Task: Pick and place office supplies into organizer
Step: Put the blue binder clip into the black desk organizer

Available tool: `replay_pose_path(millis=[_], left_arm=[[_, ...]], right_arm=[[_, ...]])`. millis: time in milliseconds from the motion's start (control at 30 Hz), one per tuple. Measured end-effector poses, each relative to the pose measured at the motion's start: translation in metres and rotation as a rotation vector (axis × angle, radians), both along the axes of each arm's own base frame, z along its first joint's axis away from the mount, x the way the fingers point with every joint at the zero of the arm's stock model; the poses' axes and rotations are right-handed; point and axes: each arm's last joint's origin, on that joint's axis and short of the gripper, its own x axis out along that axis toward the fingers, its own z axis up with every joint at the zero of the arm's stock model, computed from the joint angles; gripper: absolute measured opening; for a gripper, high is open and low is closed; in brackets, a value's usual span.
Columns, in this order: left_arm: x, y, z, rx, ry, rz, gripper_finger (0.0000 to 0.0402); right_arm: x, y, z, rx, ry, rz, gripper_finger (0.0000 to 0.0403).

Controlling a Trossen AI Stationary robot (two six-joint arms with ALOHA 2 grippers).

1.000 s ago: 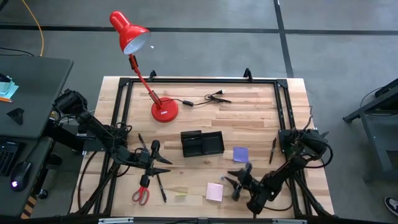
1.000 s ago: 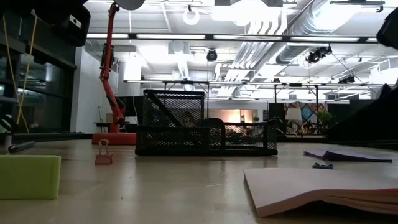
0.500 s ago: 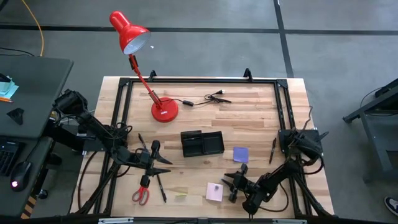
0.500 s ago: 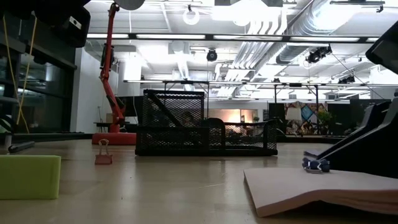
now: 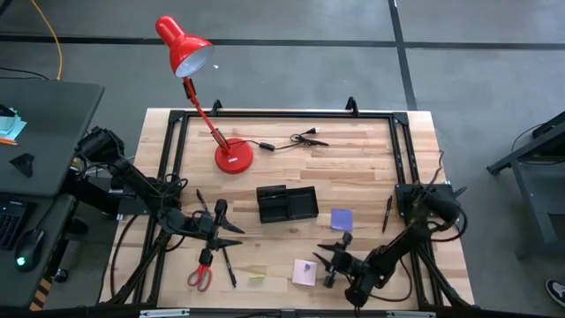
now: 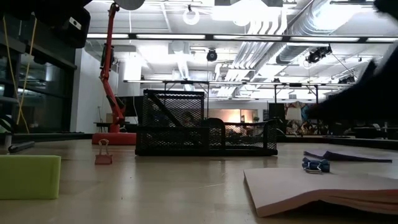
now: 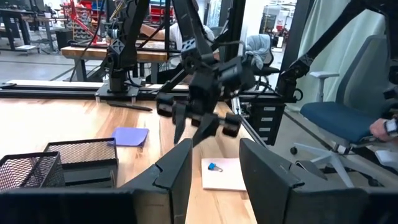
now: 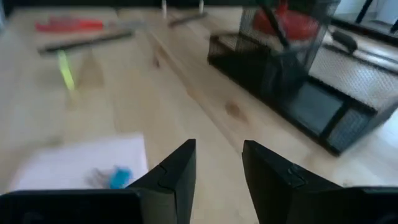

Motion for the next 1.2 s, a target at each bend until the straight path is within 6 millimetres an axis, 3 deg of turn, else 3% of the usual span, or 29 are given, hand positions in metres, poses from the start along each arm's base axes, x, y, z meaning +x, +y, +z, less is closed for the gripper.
replay_pose_path(millis=[167,333,500,833,1200], left_arm=[[0.000,0.000,0.000,0.003,0.003,0.000,0.0124],[0.000,0.000,0.000,0.002,0.003,0.000,0.0124],[0.000,0.000,0.000,-0.001,0.003,0.000,0.0124],[0.000,0.000,-0.001,0.003,0.010,0.000,0.0124],[0.000,0.000,-0.001,0.003,0.010,0.000,0.0124]], right_arm=[[0.006,0.024,0.019,0.070,0.004,0.094,0.0124],[0.023,0.034,0.014,0.098,0.042,0.127,0.0131],[0.031,0.032,0.005,0.085,0.060,0.113,0.0150],[0.027,0.031,0.000,0.138,0.076,0.085,0.0188],[0.031,0.027,-0.003,0.193,0.127,0.105,0.0186]])
